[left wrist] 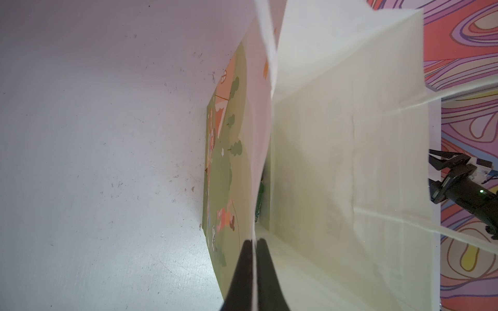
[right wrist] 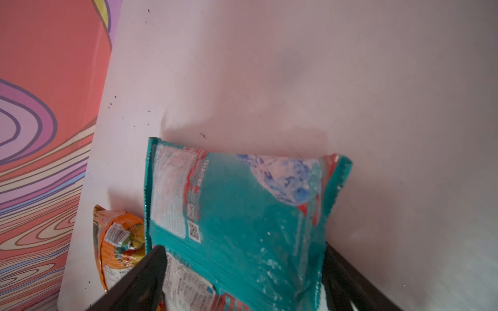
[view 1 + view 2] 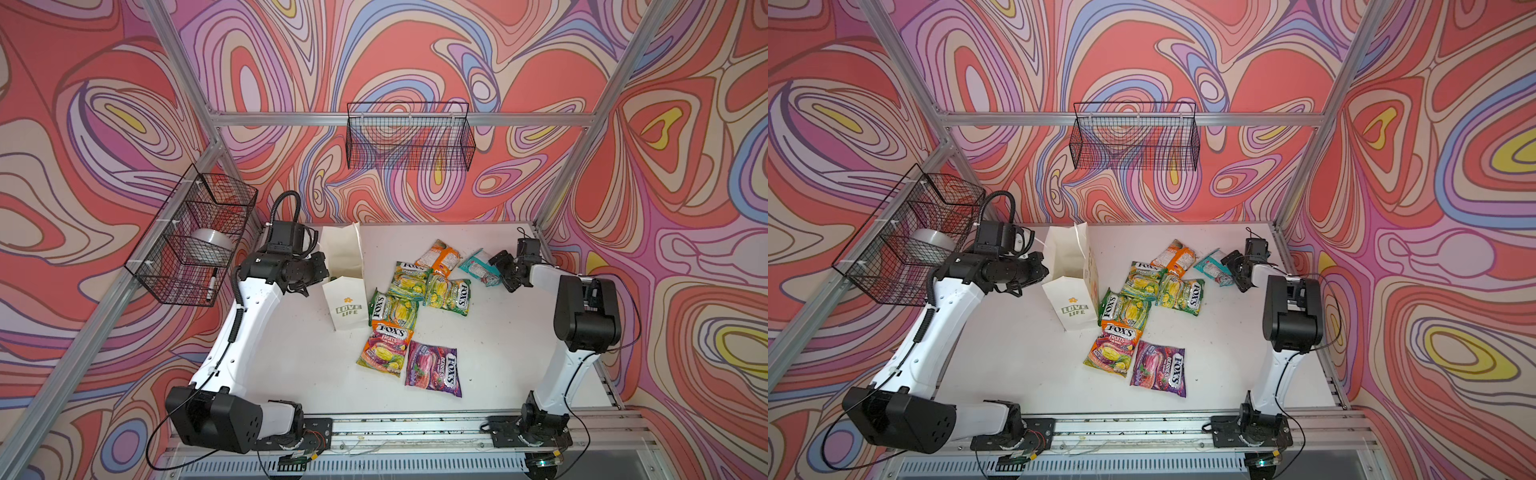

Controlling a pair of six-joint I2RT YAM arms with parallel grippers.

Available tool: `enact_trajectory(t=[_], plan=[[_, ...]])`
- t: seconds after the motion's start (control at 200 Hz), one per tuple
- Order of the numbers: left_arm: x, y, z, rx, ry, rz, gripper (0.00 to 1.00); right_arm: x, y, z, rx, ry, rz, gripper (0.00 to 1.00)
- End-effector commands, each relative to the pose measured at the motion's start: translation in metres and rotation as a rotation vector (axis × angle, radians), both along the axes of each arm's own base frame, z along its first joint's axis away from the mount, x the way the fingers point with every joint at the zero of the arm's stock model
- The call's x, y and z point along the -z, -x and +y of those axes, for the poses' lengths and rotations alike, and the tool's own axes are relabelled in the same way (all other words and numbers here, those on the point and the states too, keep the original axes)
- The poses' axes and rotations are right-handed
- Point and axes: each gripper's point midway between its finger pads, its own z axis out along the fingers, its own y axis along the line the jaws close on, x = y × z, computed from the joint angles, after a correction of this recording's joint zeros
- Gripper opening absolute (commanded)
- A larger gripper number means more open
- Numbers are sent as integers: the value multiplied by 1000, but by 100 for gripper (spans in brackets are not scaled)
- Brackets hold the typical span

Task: Place the snacks into the paper bag
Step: 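Lower the right gripper and grasp the teal packet's edge, then lift the teal packet with the right gripper and carry it toward the bag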

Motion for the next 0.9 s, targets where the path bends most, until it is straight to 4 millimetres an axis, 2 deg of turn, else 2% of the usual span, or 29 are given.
enact_trajectory(t=[0.0,0.135,0.401,0.551,0.631,0.866,0.876,0.897], plan=[[-6,7,2,3,7,-1,0,13,2,4,-12,-39,38,86],[-6,6,2,5,15,-2,0,15,4,8,-18,-55,41,76],[-6,6,0,11,26,-2,0,-6,12,4,-38,-2,15,40],[-6,6,0,11,29,-1,0,-13,17,6,-55,7,3,24],[-6,6,0,12,32,0,0,-16,20,8,-67,2,-3,19],[-5,5,-1,14,37,3,0,-46,29,12,-80,3,-58,5],[-5,5,-2,14,38,3,0,-56,29,13,-81,6,-79,5],[-5,6,-2,16,38,4,0,-63,30,13,-82,9,-91,3]])
